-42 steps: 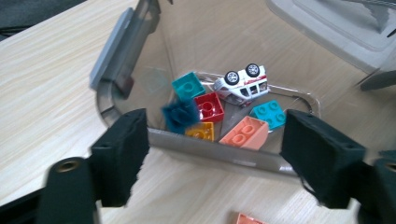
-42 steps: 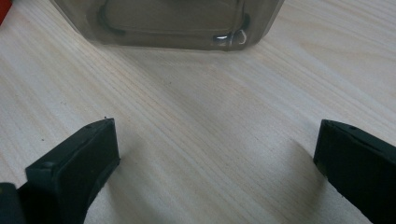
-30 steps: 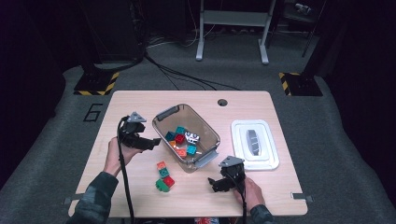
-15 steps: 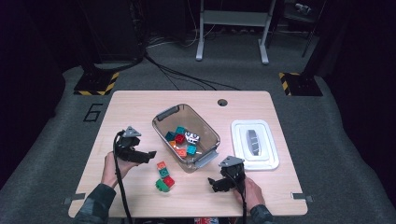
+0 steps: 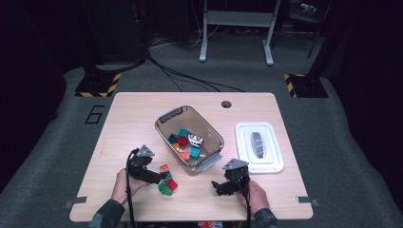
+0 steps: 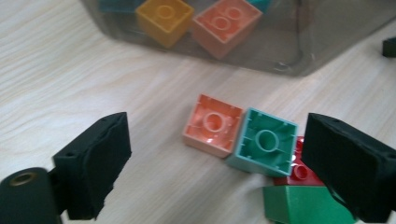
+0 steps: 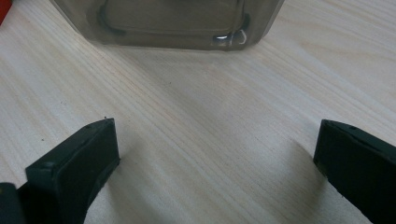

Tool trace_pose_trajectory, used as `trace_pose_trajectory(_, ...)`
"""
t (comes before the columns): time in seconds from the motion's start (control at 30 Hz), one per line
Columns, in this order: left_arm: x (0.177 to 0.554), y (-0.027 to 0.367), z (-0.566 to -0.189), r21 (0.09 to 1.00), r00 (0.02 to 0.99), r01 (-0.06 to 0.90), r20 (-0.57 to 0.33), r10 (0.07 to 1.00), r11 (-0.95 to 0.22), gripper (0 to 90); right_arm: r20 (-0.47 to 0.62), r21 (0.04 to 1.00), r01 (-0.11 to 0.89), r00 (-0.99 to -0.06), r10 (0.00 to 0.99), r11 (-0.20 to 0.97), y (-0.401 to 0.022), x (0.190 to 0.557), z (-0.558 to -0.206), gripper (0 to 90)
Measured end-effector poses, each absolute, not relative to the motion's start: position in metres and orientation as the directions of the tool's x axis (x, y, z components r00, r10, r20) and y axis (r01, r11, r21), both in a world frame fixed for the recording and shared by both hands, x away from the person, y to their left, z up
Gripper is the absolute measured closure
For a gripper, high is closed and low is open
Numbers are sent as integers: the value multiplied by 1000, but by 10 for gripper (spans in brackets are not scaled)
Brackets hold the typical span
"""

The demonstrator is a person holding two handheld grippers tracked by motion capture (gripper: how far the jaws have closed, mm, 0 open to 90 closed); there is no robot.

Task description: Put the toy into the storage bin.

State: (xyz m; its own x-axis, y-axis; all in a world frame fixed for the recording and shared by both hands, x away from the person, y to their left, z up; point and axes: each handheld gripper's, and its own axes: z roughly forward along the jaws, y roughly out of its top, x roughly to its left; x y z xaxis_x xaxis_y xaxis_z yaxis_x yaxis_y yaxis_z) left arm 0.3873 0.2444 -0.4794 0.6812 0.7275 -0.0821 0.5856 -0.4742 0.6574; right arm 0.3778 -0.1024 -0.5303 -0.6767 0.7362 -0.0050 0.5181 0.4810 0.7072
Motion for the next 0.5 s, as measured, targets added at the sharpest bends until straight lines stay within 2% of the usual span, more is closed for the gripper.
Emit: trace_pose_trajectory(0.5,382,222,-488,607,755,534,-29,655,-589,506,-6,707,517,-677,736,482,-102,378,-530,0)
